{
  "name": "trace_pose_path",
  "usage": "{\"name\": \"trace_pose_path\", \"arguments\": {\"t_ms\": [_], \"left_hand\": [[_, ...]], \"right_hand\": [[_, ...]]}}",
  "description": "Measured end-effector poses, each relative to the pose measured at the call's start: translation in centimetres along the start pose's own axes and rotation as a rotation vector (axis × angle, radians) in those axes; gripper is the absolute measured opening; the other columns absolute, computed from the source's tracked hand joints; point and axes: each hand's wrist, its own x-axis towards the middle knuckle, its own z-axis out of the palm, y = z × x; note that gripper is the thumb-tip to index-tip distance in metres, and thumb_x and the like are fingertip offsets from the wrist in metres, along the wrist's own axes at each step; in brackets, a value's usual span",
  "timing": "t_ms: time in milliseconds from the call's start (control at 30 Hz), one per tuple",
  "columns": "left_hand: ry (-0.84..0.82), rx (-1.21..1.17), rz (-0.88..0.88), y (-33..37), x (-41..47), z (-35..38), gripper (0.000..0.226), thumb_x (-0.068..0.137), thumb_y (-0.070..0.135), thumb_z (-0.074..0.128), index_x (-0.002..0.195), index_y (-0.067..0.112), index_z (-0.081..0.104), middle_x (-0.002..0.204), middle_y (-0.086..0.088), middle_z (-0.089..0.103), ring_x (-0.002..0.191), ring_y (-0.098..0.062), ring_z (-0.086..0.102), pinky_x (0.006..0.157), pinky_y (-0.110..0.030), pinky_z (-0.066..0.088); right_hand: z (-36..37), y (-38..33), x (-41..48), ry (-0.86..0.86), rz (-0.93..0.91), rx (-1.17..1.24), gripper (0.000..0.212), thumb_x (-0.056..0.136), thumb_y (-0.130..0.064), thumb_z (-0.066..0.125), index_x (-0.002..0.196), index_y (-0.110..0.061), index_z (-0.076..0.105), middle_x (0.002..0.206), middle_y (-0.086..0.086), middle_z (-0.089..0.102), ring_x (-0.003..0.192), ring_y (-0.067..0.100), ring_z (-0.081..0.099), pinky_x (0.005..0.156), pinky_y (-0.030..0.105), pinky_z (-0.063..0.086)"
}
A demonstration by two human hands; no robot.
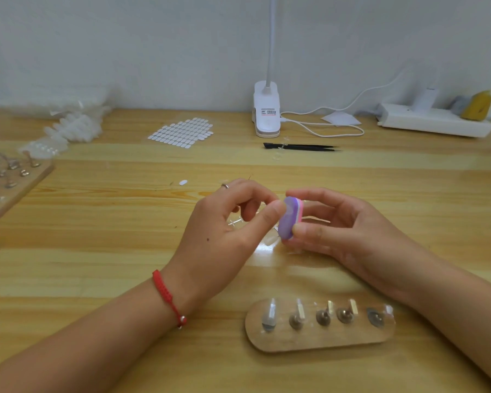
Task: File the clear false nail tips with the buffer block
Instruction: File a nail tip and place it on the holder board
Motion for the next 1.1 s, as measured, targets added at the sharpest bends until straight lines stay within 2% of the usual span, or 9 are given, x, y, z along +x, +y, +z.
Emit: {"name": "trace_pose_path", "arguments": {"t_ms": [100,200,367,500,633,733,867,1000,1100], "left_hand": [[0.004,0.023,-0.021,-0.12,0.08,0.08,0.013,0.082,0.029,0.06,0.074,0.019,0.063,0.072,-0.013,0.053,0.071,-0.015,0.049,0.071,-0.022,0.039],[-0.05,0.024,-0.041,-0.13,-0.01,0.1,0.014,0.081,0.03,0.06,0.072,0.02,0.063,0.072,-0.011,0.053,0.071,-0.015,0.049,0.064,-0.02,0.037],[0.014,-0.05,-0.042,-0.24,0.2,-0.05,0.015,0.082,0.027,0.06,0.071,0.016,0.06,0.071,-0.014,0.056,0.072,-0.021,0.05,0.074,-0.027,0.04],[-0.066,-0.015,-0.031,-0.28,0.03,0.08,0.016,0.081,0.026,0.06,0.069,0.015,0.061,0.07,-0.01,0.058,0.07,-0.017,0.051,0.068,-0.024,0.04],[0.012,-0.053,-0.018,-0.31,0.04,-0.05,0.016,0.081,0.025,0.059,0.07,0.014,0.059,0.063,-0.014,0.05,0.064,-0.018,0.046,0.064,-0.023,0.037],[-0.04,-0.034,-0.016,-0.27,-0.1,0.2,0.016,0.082,0.026,0.058,0.07,0.016,0.058,0.055,-0.004,0.042,0.056,-0.007,0.04,0.055,-0.02,0.033],[-0.053,-0.028,0.017,-0.16,-0.2,0.22,0.016,0.082,0.024,0.058,0.07,0.014,0.058,0.054,0.011,0.044,0.055,-0.002,0.041,0.057,-0.013,0.034],[0.026,-0.072,0.009,-0.34,0.1,0.16,0.016,0.083,0.022,0.057,0.072,0.011,0.057,0.055,0.001,0.046,0.056,-0.008,0.042,0.057,-0.018,0.036],[-0.059,-0.046,0.022,-0.06,-0.16,0.33,0.014,0.081,0.02,0.06,0.069,0.014,0.059,0.056,0.007,0.049,0.055,-0.004,0.044,0.056,-0.015,0.037]], "right_hand": [[0.08,0.03,-0.05,0.0,0.002,-0.058,0.045,0.063,-0.009,0.084,0.106,-0.019,0.073,0.101,0.011,0.074,0.088,0.026,0.072,0.075,0.028,0.057],[-0.06,0.04,0.1,0.054,-0.017,0.051,0.04,0.066,-0.004,0.078,0.104,-0.015,0.073,0.093,0.011,0.074,0.086,0.026,0.072,0.074,0.029,0.058],[0.44,0.07,-0.22,0.013,-0.017,-0.111,0.043,0.062,-0.013,0.079,0.105,-0.019,0.073,0.099,0.009,0.075,0.086,0.022,0.073,0.071,0.025,0.057],[0.0,0.16,0.25,0.092,-0.037,0.098,0.042,0.062,-0.008,0.075,0.104,-0.015,0.073,0.088,0.009,0.074,0.081,0.022,0.073,0.071,0.026,0.058],[0.23,0.25,0.17,0.003,-0.024,0.031,0.044,0.058,-0.008,0.084,0.1,-0.019,0.076,0.093,0.006,0.075,0.084,0.021,0.073,0.071,0.026,0.058],[0.24,0.22,0.14,-0.007,-0.012,0.016,0.043,0.058,-0.011,0.082,0.099,-0.022,0.077,0.094,0.008,0.075,0.084,0.022,0.073,0.071,0.025,0.057],[-0.38,0.01,0.43,0.055,-0.015,0.165,0.038,0.065,-0.004,0.075,0.101,-0.014,0.076,0.088,0.011,0.074,0.078,0.02,0.073,0.069,0.025,0.058],[0.07,0.28,0.12,-0.057,-0.015,-0.019,0.041,0.064,-0.01,0.08,0.103,-0.022,0.076,0.094,0.007,0.075,0.085,0.019,0.073,0.072,0.024,0.057],[-0.48,0.13,0.36,0.06,-0.022,0.162,0.035,0.067,-0.006,0.075,0.1,-0.018,0.077,0.089,0.009,0.075,0.078,0.017,0.072,0.07,0.025,0.058]]}}
